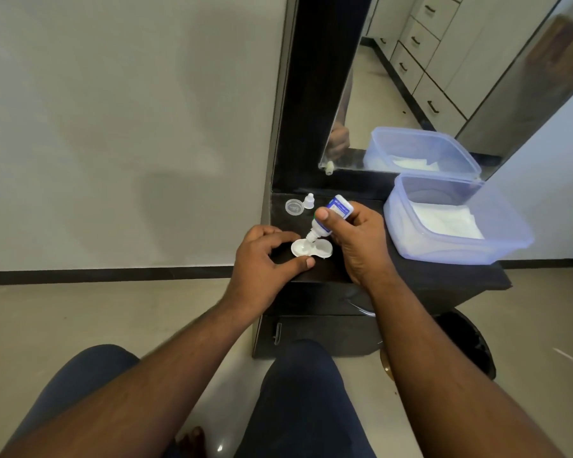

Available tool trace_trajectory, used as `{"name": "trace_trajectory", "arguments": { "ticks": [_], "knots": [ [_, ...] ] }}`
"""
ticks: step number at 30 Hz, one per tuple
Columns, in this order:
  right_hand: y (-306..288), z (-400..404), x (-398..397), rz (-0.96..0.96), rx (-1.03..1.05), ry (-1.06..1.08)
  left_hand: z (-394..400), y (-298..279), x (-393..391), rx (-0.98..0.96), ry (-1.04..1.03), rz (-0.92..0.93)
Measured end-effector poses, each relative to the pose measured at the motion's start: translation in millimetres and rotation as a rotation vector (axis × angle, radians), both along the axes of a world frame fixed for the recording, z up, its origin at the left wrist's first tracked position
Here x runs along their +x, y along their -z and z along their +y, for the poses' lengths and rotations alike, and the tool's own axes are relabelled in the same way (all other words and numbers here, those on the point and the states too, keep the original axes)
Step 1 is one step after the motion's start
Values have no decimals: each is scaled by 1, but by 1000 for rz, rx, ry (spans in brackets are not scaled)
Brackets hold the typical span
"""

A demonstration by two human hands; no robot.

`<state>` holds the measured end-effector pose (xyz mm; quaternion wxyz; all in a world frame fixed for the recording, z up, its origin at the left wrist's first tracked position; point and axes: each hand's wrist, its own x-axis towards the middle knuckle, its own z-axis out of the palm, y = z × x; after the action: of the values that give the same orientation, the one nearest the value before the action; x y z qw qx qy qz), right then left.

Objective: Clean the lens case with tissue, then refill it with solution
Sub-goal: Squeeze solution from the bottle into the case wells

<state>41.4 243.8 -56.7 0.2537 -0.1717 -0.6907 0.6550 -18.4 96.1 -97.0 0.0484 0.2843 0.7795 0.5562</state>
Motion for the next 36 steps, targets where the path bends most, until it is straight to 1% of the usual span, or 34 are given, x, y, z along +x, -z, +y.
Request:
{"name": "trace_trajectory", "arguments": {
  "ticks": [9, 17, 21, 24, 26, 30, 36],
  "knots": [
    [3, 1, -1, -23, 17, 36, 0, 2, 0, 3, -9, -14],
    [2, 1, -2, -31, -11, 52, -1, 1, 0, -10, -10, -25],
    [-5, 2, -1, 32, -176, 110, -1, 1, 0, 7, -14, -31],
    [-7, 3, -1, 31, -275, 173, -2, 0, 1, 10, -9, -35],
    [-7, 3, -1, 21, -253, 158, -2, 0, 1, 18, -10, -34],
    [-4, 2, -1, -13, -114, 85, -1, 1, 1, 2, -15, -34],
    [2, 3, -2, -49, -35, 58, -1, 1, 2, -10, -19, -31]
  ]
}}
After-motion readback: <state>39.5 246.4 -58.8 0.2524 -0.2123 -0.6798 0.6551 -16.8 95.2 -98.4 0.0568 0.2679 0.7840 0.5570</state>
